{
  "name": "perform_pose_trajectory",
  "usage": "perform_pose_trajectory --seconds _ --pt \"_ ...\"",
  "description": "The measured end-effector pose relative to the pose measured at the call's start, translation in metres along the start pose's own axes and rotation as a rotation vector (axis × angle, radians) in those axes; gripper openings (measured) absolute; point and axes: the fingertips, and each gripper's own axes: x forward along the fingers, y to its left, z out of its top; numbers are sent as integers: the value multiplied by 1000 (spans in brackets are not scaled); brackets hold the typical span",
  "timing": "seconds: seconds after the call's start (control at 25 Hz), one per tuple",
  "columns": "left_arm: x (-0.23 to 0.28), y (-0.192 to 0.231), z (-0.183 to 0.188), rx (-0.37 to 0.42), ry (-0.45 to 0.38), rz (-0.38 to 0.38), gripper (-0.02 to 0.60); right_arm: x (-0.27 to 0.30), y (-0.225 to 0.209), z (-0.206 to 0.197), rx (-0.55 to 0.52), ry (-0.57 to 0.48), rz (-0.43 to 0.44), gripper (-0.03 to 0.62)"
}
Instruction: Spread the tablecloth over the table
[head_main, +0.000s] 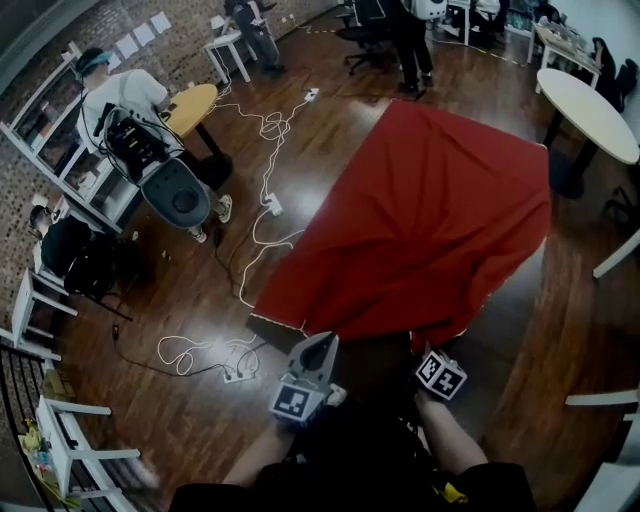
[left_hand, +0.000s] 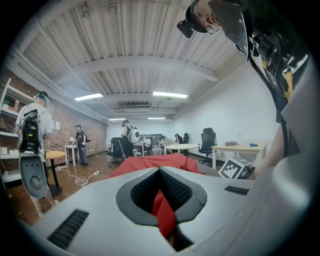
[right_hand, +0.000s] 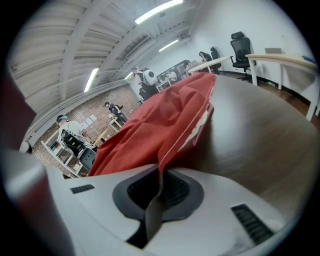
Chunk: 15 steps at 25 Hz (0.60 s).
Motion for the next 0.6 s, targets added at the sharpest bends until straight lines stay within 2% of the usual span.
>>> perform_pose_trajectory --seconds 0.12,0.28,0.44,0.6 --pt "32 -28 -7 3 -4 -50 0 -11 -36 13 14 -14 -20 6" --pt "20 -70 -2 -10 -17 -108 0 -65 -69 1 23 -55 -50 6" --pt "32 -122 -1 -29 -37 -166 0 -112 -121 15 24 -106 -133 6" --pt "23 -165 -6 -30 -39 -228 0 -152 -168 16 42 -152 -221 6"
